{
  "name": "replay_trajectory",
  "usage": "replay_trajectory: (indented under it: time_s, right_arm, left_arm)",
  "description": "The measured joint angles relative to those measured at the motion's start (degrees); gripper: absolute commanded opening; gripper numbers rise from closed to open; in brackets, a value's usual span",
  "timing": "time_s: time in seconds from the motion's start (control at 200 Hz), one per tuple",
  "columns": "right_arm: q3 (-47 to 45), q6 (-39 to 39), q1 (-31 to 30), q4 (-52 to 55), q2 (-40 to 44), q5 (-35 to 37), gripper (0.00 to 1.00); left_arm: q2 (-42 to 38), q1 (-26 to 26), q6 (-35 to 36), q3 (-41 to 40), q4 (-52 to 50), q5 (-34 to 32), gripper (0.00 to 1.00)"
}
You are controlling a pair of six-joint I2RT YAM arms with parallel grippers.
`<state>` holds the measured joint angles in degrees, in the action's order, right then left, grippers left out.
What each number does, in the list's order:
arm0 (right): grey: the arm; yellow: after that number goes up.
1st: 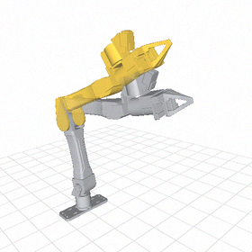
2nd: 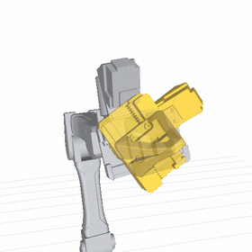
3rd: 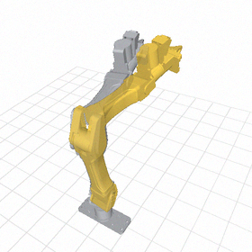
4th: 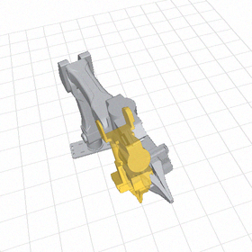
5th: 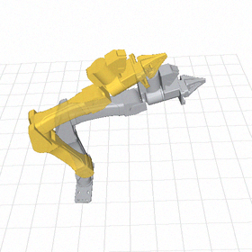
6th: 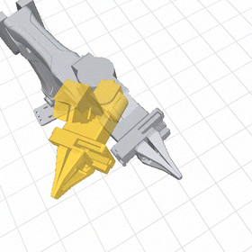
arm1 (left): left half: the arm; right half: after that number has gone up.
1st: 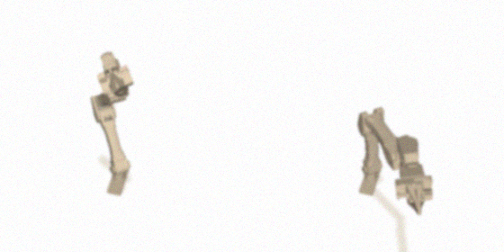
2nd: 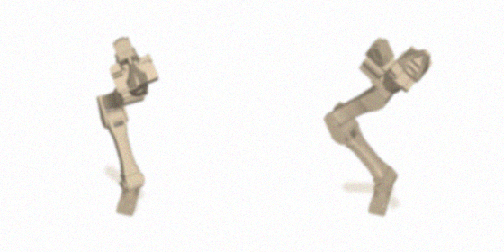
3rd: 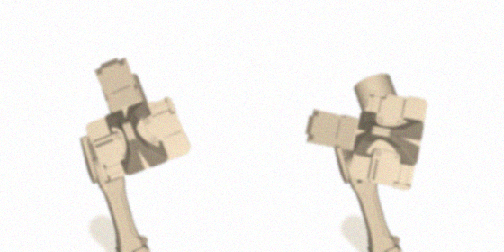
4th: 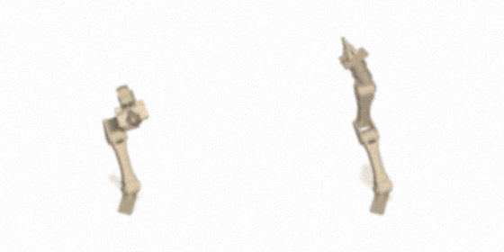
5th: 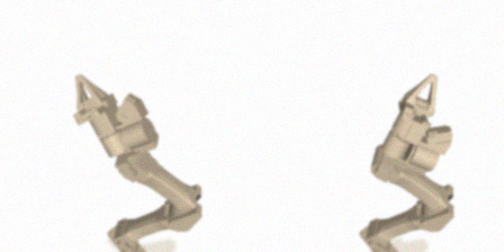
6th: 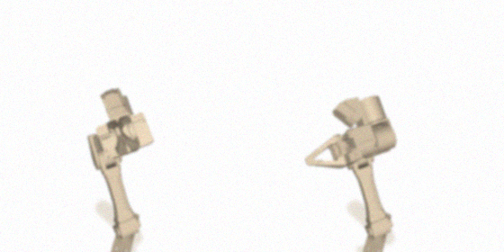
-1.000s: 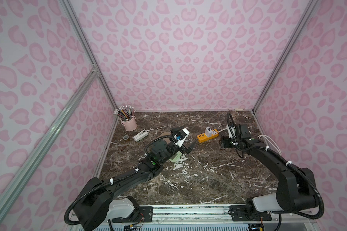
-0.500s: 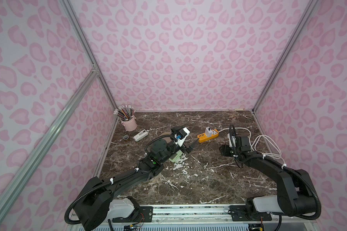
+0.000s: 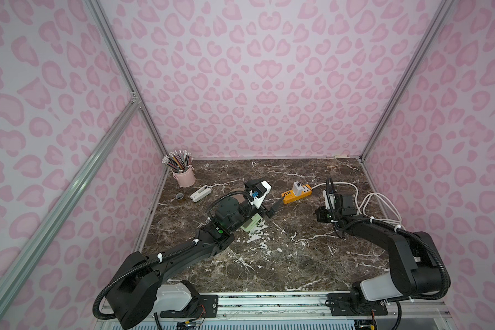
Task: Charge the electronic scale
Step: Pick up the charging cable from the center of the board.
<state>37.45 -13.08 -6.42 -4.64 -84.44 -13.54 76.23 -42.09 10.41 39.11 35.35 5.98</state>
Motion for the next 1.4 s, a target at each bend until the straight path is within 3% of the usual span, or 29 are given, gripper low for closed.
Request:
replay_trajectory:
  time_s: [0.38,0.655,1.0,1.295,1.405]
  right_arm:
    - [1.5,-2.6,0.0,-1.2,-0.7,-9.7,0.03]
    - [4.8,-8.4,0.2,-2.6,-3.7,-20.4,0.04]
    - [6.7,-13.8,0.2,-2.8,-5.2,-30.5,0.05]
    - [8.2,-16.0,0.1,-2.6,-5.1,-35.8,0.03]
    - [8.3,-17.0,0.1,-2.5,-5.2,-37.0,0.03]
  left_arm:
    - [8.6,1.1,-4.4,2.7,0.5,3.3,1.0]
    - [19.2,1.2,-5.9,5.6,1.5,12.8,0.93]
    - [30.4,1.2,-4.1,7.3,2.2,18.1,0.84]
    - [34.8,1.4,-1.6,9.0,2.2,19.7,0.6]
    - [35.8,1.8,-0.8,9.8,2.2,21.5,0.56]
